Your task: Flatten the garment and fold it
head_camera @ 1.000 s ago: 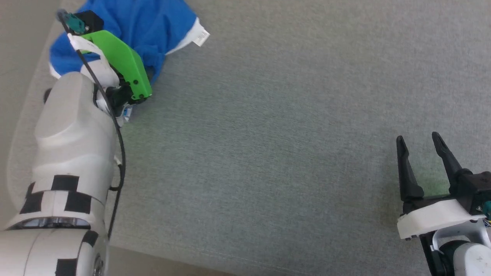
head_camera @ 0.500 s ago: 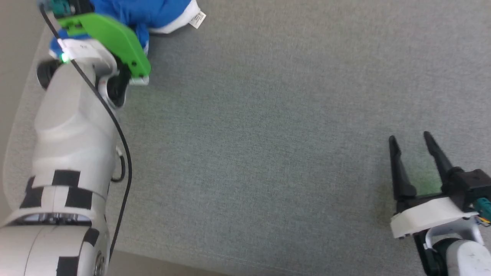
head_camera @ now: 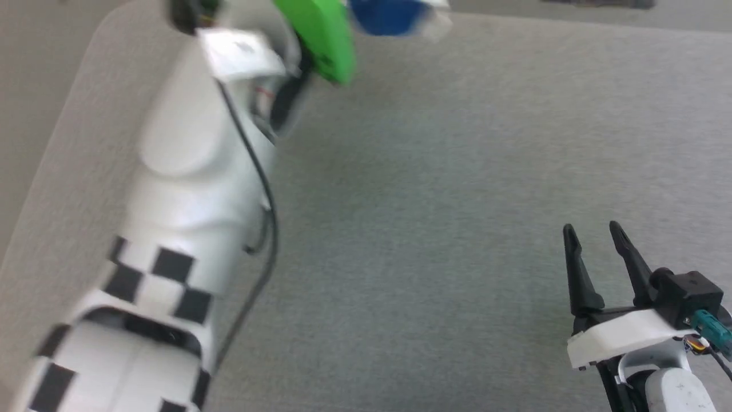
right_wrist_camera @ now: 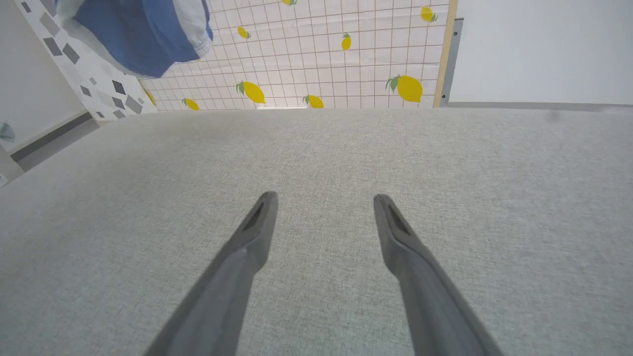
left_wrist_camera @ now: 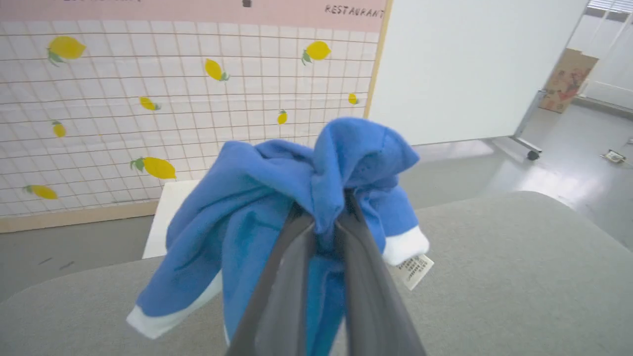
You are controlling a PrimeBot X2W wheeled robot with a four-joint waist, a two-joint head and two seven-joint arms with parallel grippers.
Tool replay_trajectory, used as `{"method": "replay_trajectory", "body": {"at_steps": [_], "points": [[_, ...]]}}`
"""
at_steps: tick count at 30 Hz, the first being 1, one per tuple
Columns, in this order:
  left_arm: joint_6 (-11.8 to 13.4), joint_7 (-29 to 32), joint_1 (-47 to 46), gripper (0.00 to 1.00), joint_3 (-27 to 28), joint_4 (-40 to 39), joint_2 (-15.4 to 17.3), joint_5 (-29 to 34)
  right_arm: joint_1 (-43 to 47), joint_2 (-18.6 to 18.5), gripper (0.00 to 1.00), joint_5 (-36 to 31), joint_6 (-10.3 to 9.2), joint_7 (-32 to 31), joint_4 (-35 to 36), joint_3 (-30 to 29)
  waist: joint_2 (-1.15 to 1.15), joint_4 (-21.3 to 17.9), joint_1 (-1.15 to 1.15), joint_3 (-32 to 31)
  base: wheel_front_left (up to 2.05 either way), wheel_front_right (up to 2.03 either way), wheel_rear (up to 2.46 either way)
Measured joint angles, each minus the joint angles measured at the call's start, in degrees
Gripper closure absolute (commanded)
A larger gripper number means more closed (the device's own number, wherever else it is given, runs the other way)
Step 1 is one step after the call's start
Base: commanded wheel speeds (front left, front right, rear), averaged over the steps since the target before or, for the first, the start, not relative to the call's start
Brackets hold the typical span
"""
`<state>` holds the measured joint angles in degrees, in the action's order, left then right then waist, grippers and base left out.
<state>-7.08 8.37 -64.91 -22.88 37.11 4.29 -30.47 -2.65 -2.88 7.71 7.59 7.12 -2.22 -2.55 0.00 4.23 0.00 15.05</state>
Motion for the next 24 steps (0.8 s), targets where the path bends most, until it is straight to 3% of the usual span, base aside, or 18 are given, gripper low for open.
{"method": "replay_trajectory", "body": {"at_steps": [10,16,20,21,22,24], "points": [[-0.01,7.97,20.77,1.0,-15.78,-5.22,-0.42,-8.24,0.99,-0.02,0.0,1.68,-0.01,2.25,-3.96,-0.38,0.0,-5.72,0.0,-5.21,0.0,0.0,0.0],[0.19,13.38,32.48,1.0,-21.01,-2.63,0.15,-9.82,2.41,-0.01,0.0,2.3,-0.01,2.56,-4.9,-0.66,0.0,-7.43,0.0,-7.92,0.0,0.0,0.0],[2.41,18.08,37.14,1.0,-21.74,-2.07,0.89,-11.7,2.77,-0.02,0.0,2.71,-0.01,2.57,-5.28,-0.71,0.0,-7.66,0.0,-9.56,0.0,0.0,0.0],[2.75,18.3,37.43,0.76,-21.37,-2.4,0.86,-12.11,2.78,-0.02,0.0,2.82,-0.01,2.57,-5.33,-0.64,0.0,-7.51,0.0,-9.71,0.0,0.0,0.0],[3.36,17.77,38.99,0.0,-18.6,-4.45,0.79,-15.47,3.05,-0.01,0.0,2.91,-0.01,2.57,-5.48,-0.53,0.0,-6.62,0.0,-10.19,0.0,0.0,0.0],[3.88,16.02,39.55,0.0,-16.11,-6.42,0.8,-17.28,3.28,-0.02,0.0,2.96,-0.01,2.55,-5.53,-0.43,0.0,-6.01,0.0,-10.51,0.0,0.0,0.0]]}}
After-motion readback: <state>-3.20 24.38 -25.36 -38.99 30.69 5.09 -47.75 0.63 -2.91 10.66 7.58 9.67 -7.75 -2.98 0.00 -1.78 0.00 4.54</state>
